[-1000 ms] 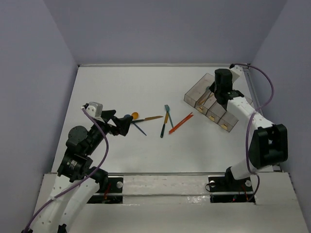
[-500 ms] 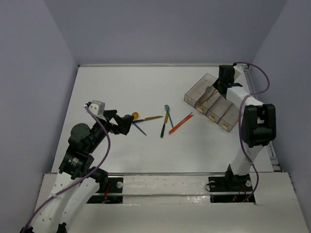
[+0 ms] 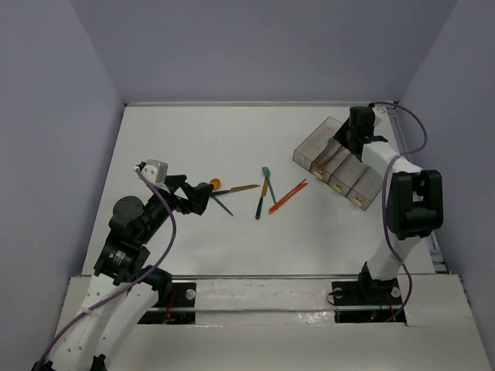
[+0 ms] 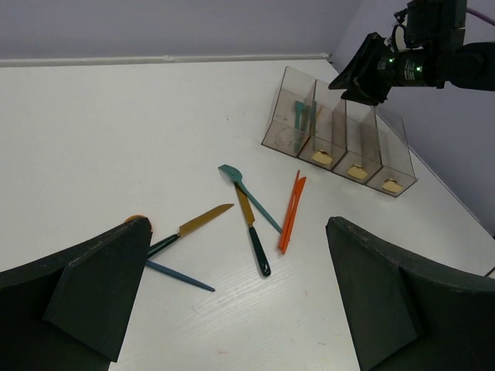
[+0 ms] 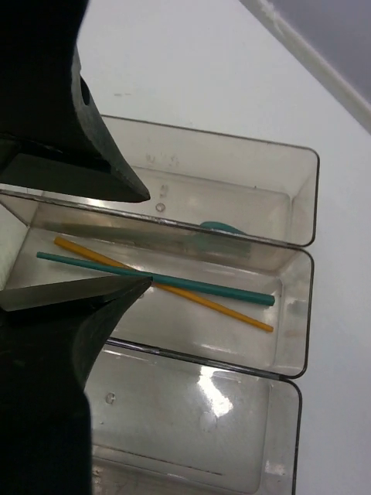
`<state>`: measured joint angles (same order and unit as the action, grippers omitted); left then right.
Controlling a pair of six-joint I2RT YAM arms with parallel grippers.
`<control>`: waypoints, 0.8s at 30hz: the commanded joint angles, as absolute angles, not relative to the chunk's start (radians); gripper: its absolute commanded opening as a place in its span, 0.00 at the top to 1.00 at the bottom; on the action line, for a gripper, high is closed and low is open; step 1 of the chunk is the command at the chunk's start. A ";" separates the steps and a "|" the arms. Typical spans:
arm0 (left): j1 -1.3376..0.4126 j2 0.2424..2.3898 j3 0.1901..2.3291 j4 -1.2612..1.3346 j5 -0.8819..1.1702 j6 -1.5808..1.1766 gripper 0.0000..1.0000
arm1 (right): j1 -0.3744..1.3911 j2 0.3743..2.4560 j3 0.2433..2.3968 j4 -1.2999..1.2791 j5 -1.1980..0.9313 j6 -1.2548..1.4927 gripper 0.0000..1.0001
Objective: Sort the eating utensils into containers
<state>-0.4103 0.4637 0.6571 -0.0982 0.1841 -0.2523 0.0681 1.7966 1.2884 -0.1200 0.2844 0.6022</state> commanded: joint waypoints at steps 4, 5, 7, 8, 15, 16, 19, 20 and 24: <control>-0.397 0.448 0.698 -0.061 0.190 -0.242 0.01 | 0.201 1.596 1.224 -0.057 0.164 0.453 0.61; -0.397 0.446 0.698 -0.061 0.189 -0.242 0.01 | 0.251 1.583 1.203 -0.060 0.147 0.398 0.66; -0.397 0.448 0.696 -0.063 0.190 -0.242 0.01 | 0.293 1.565 1.184 -0.081 0.132 0.364 0.69; -0.397 0.449 0.698 -0.061 0.190 -0.242 0.01 | 0.323 1.563 1.177 -0.098 0.123 0.351 0.70; -0.397 0.465 0.696 -0.060 0.186 -0.241 0.01 | 0.431 1.630 1.164 -0.181 0.048 0.264 0.70; -0.397 0.471 0.699 -0.060 0.184 -0.241 0.01 | 0.454 1.649 1.184 -0.198 0.051 0.247 0.67; -0.397 0.477 0.699 -0.060 0.183 -0.241 0.01 | 0.486 1.724 1.209 -0.238 0.051 0.212 0.62; -0.397 0.477 0.701 -0.060 0.184 -0.239 0.01 | 0.486 1.739 1.219 -0.245 0.052 0.207 0.61; -0.397 0.479 0.699 -0.060 0.181 -0.238 0.01 | 0.524 1.798 1.242 -0.242 0.031 0.189 0.60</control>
<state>-0.4038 0.4732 0.6571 -0.0982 0.1822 -0.2512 0.4885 1.7775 1.1824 -0.2188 0.0624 0.2451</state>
